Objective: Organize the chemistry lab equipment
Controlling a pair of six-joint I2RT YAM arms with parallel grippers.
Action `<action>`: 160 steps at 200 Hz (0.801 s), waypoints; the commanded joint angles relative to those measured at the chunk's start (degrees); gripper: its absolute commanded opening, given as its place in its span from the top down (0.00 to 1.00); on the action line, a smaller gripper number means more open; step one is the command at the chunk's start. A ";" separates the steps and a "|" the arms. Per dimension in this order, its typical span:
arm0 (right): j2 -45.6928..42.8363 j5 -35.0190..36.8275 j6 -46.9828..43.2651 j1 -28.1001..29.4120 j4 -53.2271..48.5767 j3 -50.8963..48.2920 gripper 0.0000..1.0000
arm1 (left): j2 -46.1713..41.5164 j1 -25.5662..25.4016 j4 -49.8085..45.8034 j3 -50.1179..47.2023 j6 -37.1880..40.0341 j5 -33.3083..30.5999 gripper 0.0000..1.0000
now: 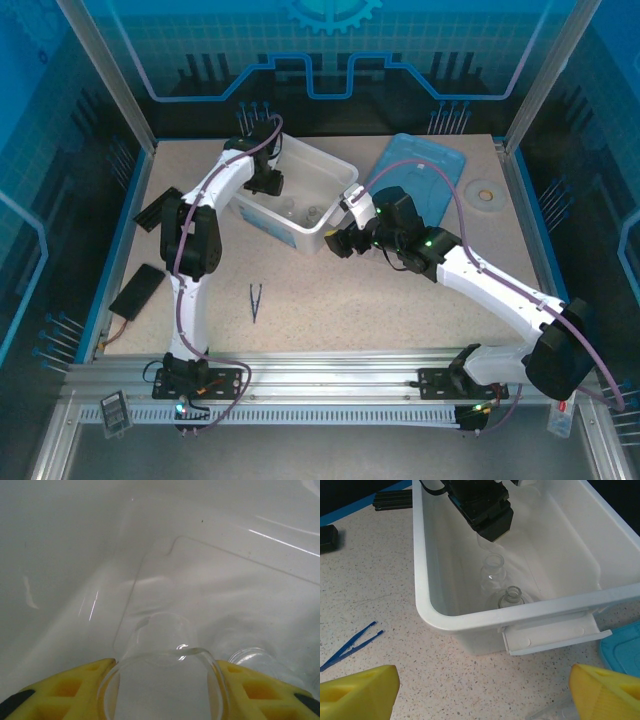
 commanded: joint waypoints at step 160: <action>-1.93 -0.13 -0.98 1.08 -0.02 0.04 0.11 | 0.41 0.65 -5.92 -2.70 -1.49 0.62 0.52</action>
